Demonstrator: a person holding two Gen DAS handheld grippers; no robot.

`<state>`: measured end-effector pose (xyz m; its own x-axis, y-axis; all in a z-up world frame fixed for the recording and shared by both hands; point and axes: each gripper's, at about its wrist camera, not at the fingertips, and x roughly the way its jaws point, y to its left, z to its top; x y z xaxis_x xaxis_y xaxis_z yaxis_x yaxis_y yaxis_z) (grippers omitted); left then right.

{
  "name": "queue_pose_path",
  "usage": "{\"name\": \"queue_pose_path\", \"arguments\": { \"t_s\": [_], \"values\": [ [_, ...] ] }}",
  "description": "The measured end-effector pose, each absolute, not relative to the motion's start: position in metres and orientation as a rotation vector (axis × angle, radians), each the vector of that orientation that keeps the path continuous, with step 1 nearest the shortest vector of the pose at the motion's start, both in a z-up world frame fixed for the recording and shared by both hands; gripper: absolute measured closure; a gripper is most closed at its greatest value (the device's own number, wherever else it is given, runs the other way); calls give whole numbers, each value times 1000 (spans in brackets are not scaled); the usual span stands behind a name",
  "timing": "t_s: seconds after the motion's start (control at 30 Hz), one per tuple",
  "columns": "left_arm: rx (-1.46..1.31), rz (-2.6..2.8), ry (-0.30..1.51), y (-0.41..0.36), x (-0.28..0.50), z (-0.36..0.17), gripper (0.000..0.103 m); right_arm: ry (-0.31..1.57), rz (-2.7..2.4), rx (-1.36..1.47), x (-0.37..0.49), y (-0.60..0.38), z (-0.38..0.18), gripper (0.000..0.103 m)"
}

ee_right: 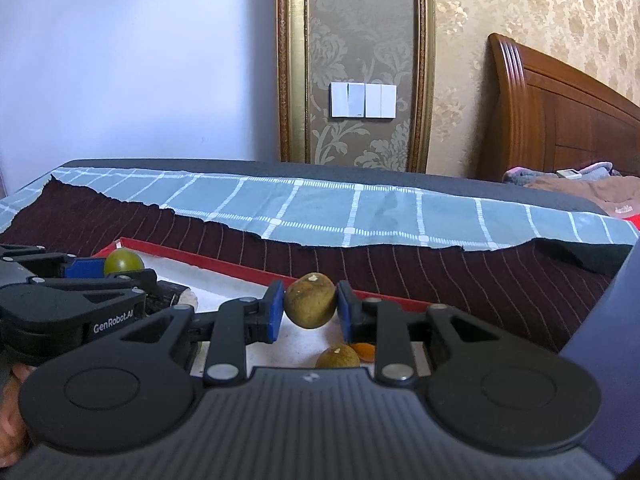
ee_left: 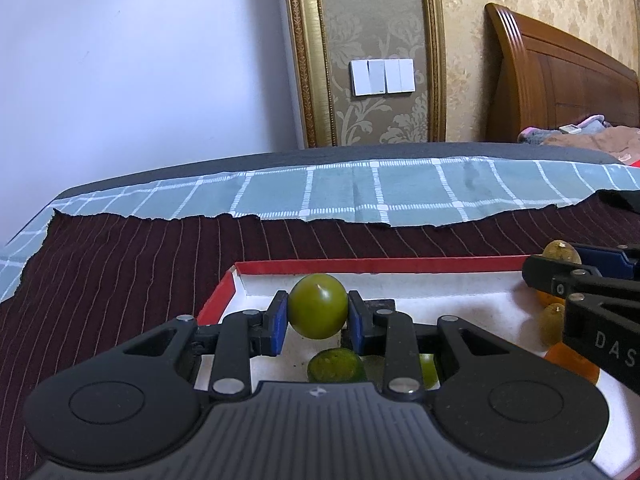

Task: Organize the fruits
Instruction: 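Lower the lime with the left tool while the right tool lowers the yellow-brown fruit into the tray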

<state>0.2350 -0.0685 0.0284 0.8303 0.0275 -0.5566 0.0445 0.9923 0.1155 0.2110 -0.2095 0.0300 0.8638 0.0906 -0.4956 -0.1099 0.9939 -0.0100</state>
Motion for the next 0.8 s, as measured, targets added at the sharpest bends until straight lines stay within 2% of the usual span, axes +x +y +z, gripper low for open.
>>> {"name": "queue_pose_path", "arguments": {
  "t_s": [0.8],
  "values": [
    [92, 18, 614, -50, 236, 20, 73, 538, 139, -38, 213, -201, 21, 77]
  ]
}}
